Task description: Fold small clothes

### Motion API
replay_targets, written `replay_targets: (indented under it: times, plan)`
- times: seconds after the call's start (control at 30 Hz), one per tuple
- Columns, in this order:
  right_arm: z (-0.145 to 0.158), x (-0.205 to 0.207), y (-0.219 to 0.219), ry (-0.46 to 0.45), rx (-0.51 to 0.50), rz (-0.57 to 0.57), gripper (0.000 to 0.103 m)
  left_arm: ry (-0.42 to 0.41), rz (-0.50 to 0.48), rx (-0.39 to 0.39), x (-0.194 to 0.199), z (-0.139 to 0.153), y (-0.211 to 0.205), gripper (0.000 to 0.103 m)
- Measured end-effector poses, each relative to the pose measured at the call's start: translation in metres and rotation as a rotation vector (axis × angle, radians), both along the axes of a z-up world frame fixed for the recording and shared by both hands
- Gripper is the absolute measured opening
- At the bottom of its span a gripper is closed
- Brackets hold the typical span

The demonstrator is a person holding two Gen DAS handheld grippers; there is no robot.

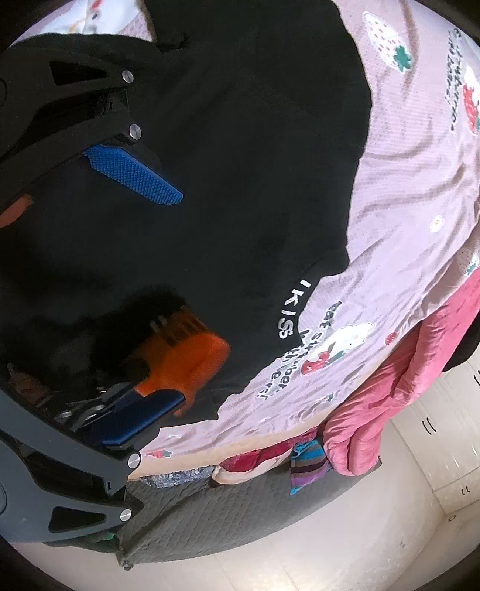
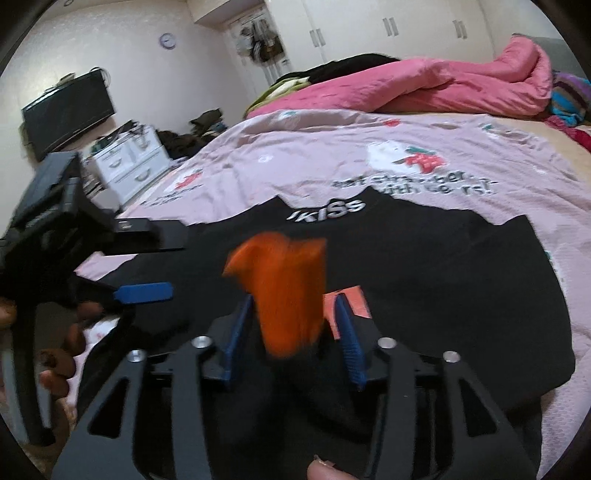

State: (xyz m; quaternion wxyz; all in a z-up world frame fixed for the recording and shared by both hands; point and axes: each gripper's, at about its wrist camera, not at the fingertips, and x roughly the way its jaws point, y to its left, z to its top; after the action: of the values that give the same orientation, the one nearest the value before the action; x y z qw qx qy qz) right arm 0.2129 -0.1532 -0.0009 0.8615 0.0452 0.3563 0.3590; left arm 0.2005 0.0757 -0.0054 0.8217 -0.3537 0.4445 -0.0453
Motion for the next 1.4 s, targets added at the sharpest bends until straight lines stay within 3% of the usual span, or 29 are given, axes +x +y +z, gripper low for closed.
replay_targets:
  times: [0.07,0.23,0.4,0.53,0.67,0.83,1.0,1.2,1.4]
  plan:
    - [0.004,-0.004,-0.002,0.011,0.022,0.044,0.062,0.007,-0.001,-0.006,0.000,-0.003,-0.001,0.094]
    - [0.016,-0.005,-0.021,-0.010,0.034,0.014,0.062,0.027,-0.022,0.005,0.001,-0.010,-0.009,0.092]
    - [0.020,0.010,-0.059,0.021,0.098,-0.083,0.062,0.079,-0.052,0.010,0.002,-0.028,-0.025,0.063]
    - [0.022,0.017,-0.082,0.030,0.113,-0.146,0.062,0.095,-0.073,0.046,0.004,-0.038,-0.041,0.051]
    - [0.024,0.024,-0.101,0.033,0.122,-0.202,0.062,0.072,-0.102,0.075,0.011,-0.034,-0.056,0.010]
    - [0.027,0.028,-0.124,0.007,0.093,-0.287,0.062,-0.050,-0.135,0.141,0.008,0.004,-0.071,0.007]
    - [0.026,0.035,-0.153,0.034,0.142,-0.361,0.062,-0.139,-0.148,0.167,0.006,0.042,-0.071,0.007]
    - [0.024,0.039,-0.170,0.057,0.161,-0.414,0.062,-0.201,-0.129,0.187,-0.005,0.074,-0.055,0.007]
    - [0.020,0.040,-0.166,0.077,0.150,-0.406,0.062,-0.228,-0.087,0.206,-0.020,0.087,-0.036,0.007]
